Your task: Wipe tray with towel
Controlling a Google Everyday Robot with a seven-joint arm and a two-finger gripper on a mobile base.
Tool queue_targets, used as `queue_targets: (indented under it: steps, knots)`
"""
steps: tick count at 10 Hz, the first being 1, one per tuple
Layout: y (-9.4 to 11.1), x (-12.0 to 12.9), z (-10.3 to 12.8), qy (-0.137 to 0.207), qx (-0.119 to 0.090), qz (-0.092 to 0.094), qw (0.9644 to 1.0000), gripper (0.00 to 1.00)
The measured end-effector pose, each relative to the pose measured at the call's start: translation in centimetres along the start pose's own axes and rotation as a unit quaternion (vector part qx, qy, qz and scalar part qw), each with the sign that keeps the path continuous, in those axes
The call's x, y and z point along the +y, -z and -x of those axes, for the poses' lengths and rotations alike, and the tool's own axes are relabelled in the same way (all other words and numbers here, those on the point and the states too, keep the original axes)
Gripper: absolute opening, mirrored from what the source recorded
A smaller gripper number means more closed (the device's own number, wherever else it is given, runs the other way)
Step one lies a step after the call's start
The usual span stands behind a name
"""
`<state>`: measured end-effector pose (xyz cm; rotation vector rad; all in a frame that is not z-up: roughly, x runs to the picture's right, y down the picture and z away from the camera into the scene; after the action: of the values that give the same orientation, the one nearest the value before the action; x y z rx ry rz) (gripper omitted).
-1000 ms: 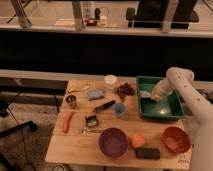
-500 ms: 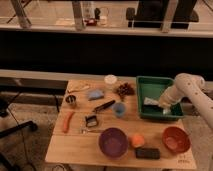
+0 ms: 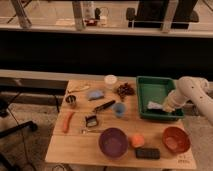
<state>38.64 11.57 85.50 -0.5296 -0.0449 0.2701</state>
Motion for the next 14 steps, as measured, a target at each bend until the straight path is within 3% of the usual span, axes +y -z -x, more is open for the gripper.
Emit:
queue_targets:
  steps: [5,8,10,14]
  knots:
    - [-1.6,-1.9,-3.2,-0.011,0.064,-0.023,0.9976,0.00]
    - [-2.2,-3.6,-4.6,-0.021,0.081,-0.044,0.9955,0.00]
    - [-2.5,-5.2,-4.0,-0.017,0.080,-0.056,0.9951,0.00]
    - [-4.1,-11.0,0.8,0.011,0.067,-0.085,0.9941,0.00]
